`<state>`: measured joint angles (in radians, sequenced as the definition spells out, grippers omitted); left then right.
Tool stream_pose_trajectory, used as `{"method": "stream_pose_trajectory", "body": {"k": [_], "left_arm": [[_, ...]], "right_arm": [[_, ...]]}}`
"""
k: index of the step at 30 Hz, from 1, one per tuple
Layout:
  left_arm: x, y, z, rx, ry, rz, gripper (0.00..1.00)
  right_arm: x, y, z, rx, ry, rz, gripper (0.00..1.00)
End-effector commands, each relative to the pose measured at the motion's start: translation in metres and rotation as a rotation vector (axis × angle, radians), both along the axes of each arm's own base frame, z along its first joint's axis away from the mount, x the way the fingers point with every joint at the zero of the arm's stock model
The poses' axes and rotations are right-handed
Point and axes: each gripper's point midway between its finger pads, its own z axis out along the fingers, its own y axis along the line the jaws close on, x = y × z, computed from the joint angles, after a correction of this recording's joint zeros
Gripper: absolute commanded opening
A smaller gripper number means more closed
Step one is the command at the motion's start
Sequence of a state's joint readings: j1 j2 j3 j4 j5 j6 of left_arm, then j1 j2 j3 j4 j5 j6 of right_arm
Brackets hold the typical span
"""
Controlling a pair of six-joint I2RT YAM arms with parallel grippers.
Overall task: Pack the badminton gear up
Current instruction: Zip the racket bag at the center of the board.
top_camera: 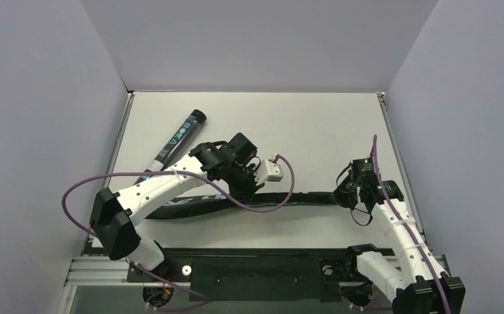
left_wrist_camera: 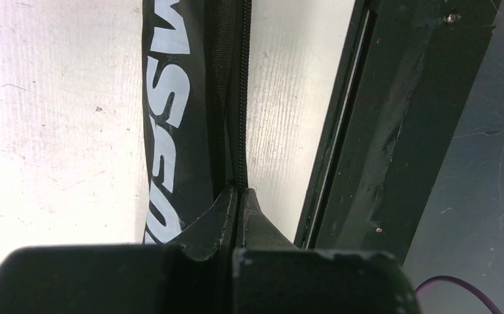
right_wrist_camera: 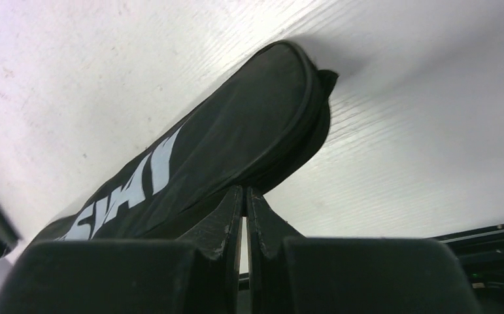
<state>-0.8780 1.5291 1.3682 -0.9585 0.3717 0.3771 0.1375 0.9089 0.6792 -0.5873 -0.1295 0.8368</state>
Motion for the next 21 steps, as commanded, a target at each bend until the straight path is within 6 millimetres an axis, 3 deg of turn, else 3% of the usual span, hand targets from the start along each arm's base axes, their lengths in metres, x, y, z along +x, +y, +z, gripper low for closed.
{"method": "stream_pose_trajectory", "body": {"k": [1, 21], "left_arm": [[-0.004, 0.008, 0.017, -0.041, -0.008, -0.004, 0.0], [-0.004, 0.022, 0.021, -0.041, 0.033, -0.01, 0.0]], "right_arm": [[-0.012, -0.038, -0.004, -0.177, 0.07, -0.047, 0.0], [-0.017, -0.089, -0.009, -0.41, 0.124, -0.168, 0.0]]}}
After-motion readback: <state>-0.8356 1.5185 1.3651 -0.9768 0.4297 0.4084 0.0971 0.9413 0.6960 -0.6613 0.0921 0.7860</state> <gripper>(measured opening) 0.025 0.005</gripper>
